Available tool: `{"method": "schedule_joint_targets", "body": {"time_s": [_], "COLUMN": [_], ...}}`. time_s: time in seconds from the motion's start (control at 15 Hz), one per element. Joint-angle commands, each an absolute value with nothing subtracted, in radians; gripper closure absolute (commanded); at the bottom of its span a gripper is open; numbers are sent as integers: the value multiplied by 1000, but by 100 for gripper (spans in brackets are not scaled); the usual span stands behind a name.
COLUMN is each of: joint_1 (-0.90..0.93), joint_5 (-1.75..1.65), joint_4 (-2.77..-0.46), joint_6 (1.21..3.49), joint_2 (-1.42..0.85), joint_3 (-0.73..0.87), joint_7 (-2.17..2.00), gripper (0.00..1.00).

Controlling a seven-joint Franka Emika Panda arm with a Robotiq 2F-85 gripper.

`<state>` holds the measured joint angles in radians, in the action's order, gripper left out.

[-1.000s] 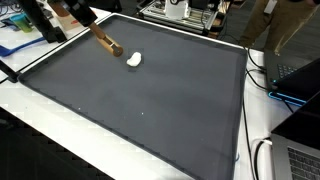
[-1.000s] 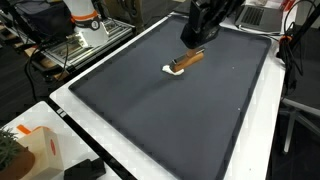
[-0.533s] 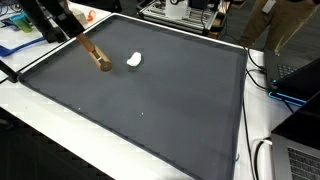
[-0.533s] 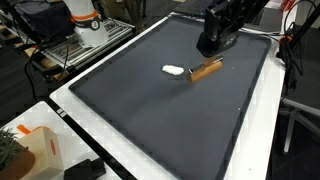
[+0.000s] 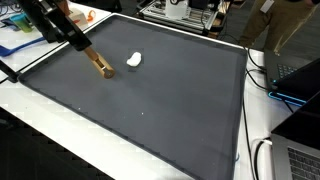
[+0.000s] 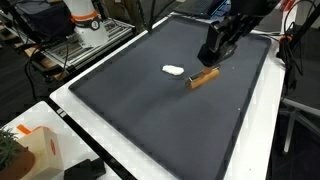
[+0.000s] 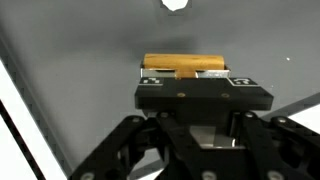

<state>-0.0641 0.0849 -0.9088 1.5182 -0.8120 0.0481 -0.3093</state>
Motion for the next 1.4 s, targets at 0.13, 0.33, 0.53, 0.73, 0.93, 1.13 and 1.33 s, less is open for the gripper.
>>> {"method": "schedule_joint_targets", "body": {"time_s": [0.13, 0.33, 0.53, 0.73, 0.93, 1.13, 1.33], "joint_1": [-38, -39, -41, -55, -69, -86, -96], "joint_5": [-3, -14, 1, 18, 34, 70, 125], "joint_4": [-884, -880, -907, -935, -954, -946, -936], "joint_6": [1444, 1411, 1446, 1390, 1341, 1263, 1223], "joint_2": [-829, -830, -823, -799, -775, -769, -768], "joint_3": [57, 55, 50, 40, 38, 29, 30], "joint_7": [-261, -244, -257, -230, -223, -202, -228], "gripper": [78, 78, 53, 78, 78, 78, 78]}}
